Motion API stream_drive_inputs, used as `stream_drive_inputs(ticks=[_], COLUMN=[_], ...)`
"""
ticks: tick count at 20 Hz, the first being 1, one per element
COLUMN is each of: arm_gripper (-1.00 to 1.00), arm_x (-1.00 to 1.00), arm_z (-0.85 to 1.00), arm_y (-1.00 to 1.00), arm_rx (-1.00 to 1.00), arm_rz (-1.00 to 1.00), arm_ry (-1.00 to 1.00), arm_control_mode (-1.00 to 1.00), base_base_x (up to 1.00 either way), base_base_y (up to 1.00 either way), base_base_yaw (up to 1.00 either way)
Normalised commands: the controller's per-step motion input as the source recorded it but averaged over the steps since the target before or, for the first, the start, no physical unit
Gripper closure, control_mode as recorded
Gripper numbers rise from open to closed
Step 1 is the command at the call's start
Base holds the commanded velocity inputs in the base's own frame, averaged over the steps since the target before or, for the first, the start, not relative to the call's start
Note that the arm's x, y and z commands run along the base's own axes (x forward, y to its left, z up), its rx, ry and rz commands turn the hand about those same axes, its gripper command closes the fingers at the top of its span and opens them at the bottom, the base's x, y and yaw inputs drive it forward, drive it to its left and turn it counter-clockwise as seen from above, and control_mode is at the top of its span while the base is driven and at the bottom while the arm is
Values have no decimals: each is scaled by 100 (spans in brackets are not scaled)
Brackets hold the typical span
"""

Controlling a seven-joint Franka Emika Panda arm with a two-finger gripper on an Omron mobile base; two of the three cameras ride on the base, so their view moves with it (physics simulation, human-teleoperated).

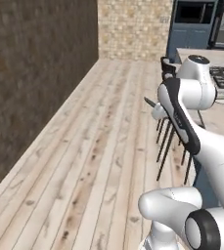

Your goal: Retrieve the butter from the fridge and place it on a plate on the dining table. Then retrieve the butter knife by the fridge and place it near the plate.

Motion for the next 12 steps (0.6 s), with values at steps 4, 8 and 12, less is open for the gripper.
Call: stream_drive_inputs(ticks=[4,8,12], arm_gripper=[100,100,100], arm_x=[0,0,0], arm_z=[0,0,0], arm_y=[0,0,0], arm_rx=[0,0,0], arm_rz=[0,0,0], arm_ry=[0,0,0], arm_control_mode=[100,100,100], base_base_x=[82,74,65], base_base_y=[83,99,96], base_base_yaw=[-69,-71,-69])
